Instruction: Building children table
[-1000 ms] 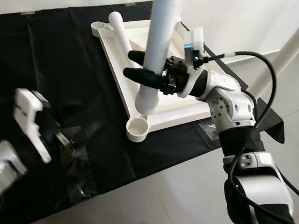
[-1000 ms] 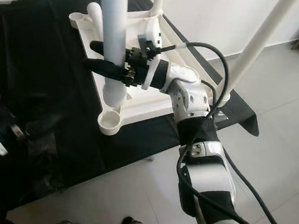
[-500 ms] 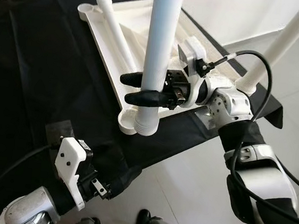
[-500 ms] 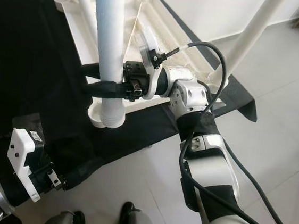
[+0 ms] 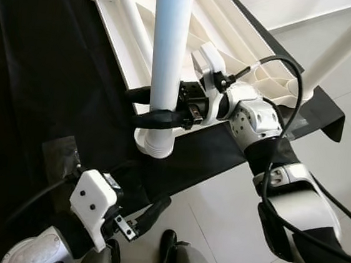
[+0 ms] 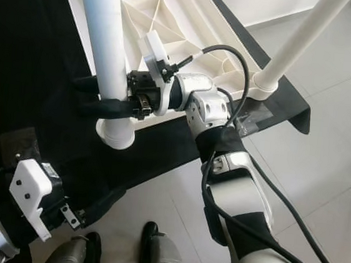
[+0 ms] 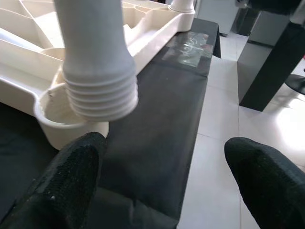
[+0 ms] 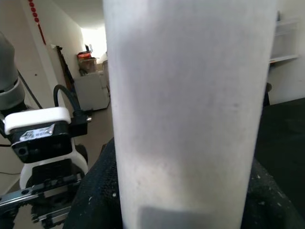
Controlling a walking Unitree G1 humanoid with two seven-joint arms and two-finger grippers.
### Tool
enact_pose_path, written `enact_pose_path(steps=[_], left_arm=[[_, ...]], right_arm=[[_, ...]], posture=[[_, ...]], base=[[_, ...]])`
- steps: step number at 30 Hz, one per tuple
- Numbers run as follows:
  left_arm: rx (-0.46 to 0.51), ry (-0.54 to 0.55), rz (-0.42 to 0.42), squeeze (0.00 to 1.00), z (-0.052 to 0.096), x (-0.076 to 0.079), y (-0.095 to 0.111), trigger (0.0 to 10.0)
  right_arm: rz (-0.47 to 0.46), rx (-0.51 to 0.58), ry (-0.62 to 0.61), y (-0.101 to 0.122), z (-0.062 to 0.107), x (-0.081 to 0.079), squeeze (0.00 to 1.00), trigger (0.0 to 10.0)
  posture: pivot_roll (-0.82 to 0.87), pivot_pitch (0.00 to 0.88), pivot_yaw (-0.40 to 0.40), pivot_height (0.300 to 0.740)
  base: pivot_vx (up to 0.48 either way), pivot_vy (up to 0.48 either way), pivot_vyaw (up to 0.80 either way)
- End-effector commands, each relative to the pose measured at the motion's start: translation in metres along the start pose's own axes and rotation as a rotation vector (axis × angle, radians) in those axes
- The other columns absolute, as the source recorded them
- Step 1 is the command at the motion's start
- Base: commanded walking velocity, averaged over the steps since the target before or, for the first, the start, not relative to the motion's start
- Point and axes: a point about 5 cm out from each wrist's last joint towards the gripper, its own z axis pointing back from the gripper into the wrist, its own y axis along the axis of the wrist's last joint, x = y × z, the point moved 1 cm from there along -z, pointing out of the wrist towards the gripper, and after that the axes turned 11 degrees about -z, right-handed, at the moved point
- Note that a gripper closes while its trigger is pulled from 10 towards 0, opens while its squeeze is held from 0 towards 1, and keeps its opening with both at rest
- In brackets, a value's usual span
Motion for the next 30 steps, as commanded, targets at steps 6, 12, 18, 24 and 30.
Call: enact_pose_path(steps=[6, 12, 18, 24, 30], left_arm=[[-0.014, 0.078, 0.006, 0.0, 0.003, -0.001, 0.001, 10.0], [-0.014, 0.095, -0.008, 0.0, 0.003, -0.001, 0.001, 10.0], [-0.016, 0.11, -0.016, 0.0, 0.002, 0.001, 0.002, 10.0], [-0.015, 0.13, -0.014, 0.0, 0.001, 0.001, 0.003, 10.0], [-0.012, 0.151, -0.014, 0.0, 0.001, 0.004, 0.005, 10.0]], right_arm=[[-0.002, -0.001, 0.003, -0.001, -0.005, 0.006, 0.0, 10.0], [0.009, -0.013, 0.0, -0.003, -0.01, 0.009, 0.0, 10.0], [0.037, -0.01, 0.016, -0.005, -0.024, 0.013, 0.0, 10.0], [0.044, -0.004, 0.026, -0.007, -0.031, 0.014, 0.0, 10.0], [0.057, -0.058, 0.027, -0.012, -0.03, 0.014, 0.0, 10.0]], posture=[[-0.08, 0.44, -0.096, 0.74], [-0.08, 0.442, -0.098, 0.74], [-0.09, 0.441, -0.104, 0.74], [-0.08, 0.442, -0.116, 0.74], [-0.08, 0.445, -0.138, 0.74]], base=[[0.0, 0.0, 0.0], [0.0, 0.0, 0.0], [0.0, 0.0, 0.0], [0.0, 0.0, 0.0], [0.0, 0.0, 0.0]])
